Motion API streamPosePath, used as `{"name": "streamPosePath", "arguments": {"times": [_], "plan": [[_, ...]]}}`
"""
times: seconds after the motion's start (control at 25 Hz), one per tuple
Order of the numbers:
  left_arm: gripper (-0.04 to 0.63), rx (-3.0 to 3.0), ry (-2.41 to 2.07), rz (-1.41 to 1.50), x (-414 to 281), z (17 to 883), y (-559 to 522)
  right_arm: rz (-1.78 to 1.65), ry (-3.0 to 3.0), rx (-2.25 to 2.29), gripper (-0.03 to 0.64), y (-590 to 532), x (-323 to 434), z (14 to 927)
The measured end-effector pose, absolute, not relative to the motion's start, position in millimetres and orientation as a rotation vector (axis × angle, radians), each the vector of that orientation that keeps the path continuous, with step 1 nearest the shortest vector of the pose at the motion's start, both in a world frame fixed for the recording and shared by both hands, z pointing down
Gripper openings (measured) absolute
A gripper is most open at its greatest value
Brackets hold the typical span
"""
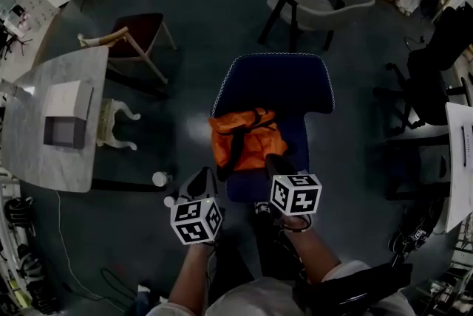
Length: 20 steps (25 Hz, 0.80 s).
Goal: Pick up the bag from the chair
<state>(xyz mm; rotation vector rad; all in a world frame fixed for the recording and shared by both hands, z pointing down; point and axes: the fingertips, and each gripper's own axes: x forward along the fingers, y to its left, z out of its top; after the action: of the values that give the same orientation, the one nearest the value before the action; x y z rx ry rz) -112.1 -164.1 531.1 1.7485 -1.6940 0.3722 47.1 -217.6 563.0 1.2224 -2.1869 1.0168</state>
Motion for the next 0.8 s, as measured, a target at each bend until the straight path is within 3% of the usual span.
{"name": "streamPosePath", "arguments": {"times": [0.8], "plan": [[0.014,1.746,-1.542,0.485,-69,644,-200,1.138,-2.108,1.203,0.032,-229,59,667]]}}
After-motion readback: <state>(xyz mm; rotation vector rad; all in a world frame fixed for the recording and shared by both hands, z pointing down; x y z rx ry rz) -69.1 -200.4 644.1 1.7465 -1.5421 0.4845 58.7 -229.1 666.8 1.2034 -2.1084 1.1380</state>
